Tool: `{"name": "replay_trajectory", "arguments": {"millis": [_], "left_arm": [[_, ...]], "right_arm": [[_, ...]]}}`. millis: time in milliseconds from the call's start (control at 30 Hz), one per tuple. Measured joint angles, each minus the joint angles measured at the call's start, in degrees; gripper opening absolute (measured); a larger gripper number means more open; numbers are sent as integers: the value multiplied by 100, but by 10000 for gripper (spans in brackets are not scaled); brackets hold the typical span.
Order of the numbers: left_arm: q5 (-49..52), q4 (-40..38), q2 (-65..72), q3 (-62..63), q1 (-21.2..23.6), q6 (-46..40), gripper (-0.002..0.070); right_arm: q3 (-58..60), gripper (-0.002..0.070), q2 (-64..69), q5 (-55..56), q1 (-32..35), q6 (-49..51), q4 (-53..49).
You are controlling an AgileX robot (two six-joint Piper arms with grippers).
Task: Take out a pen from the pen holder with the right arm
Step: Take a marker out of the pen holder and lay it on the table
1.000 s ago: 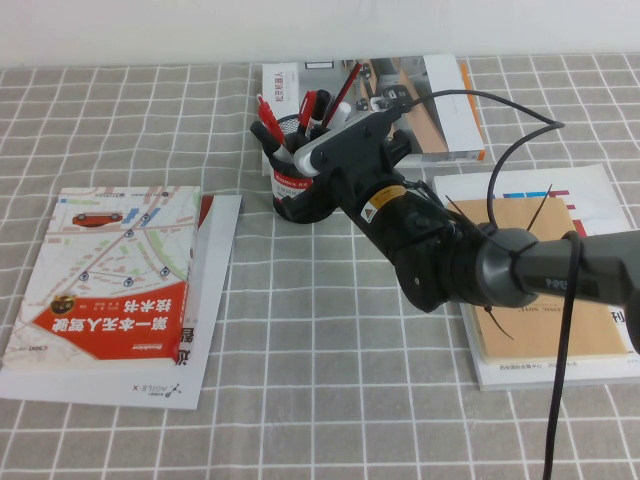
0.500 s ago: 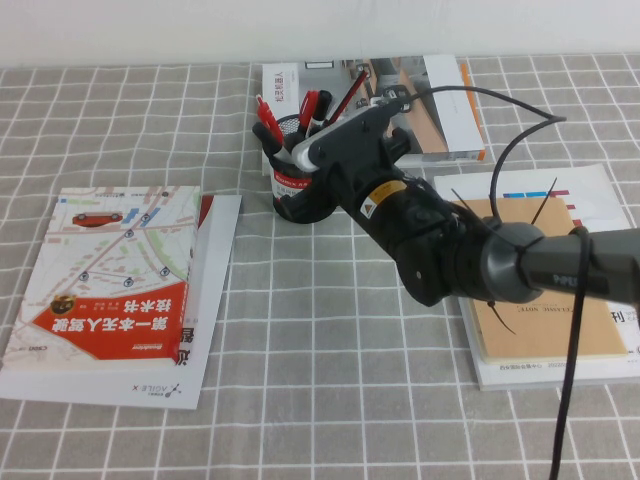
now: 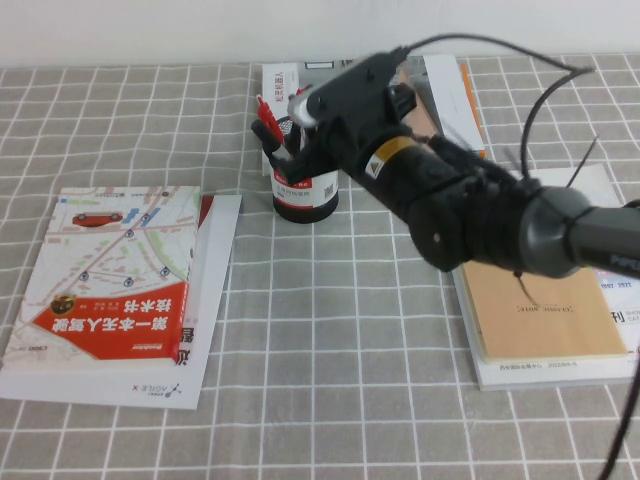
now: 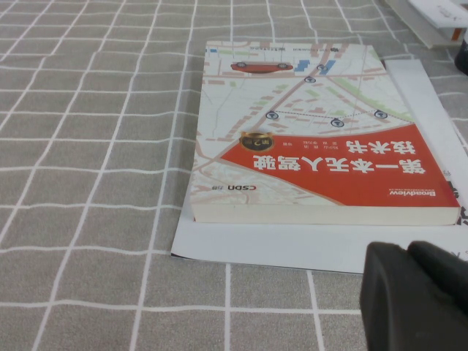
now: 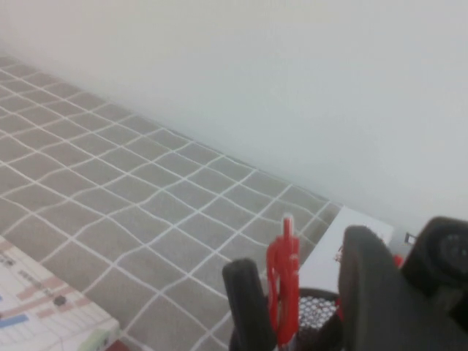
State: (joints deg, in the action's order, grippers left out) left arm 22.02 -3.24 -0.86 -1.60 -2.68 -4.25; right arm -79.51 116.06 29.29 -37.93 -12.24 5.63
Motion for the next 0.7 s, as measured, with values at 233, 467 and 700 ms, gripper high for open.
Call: {"name": "replay_trajectory", "arguments": {"millis": [233, 467, 700], "left_arm": [[0, 0, 0, 0, 0, 0, -4], [0, 0, 0, 0, 0, 0, -4], [0, 0, 0, 0, 0, 0, -4]], "right_arm": [[0, 93, -797, -916, 0, 22, -15], [0, 93, -1878, -2205, 0, 58, 39], [0, 93, -2801, -4053, 0, 358, 146]]}}
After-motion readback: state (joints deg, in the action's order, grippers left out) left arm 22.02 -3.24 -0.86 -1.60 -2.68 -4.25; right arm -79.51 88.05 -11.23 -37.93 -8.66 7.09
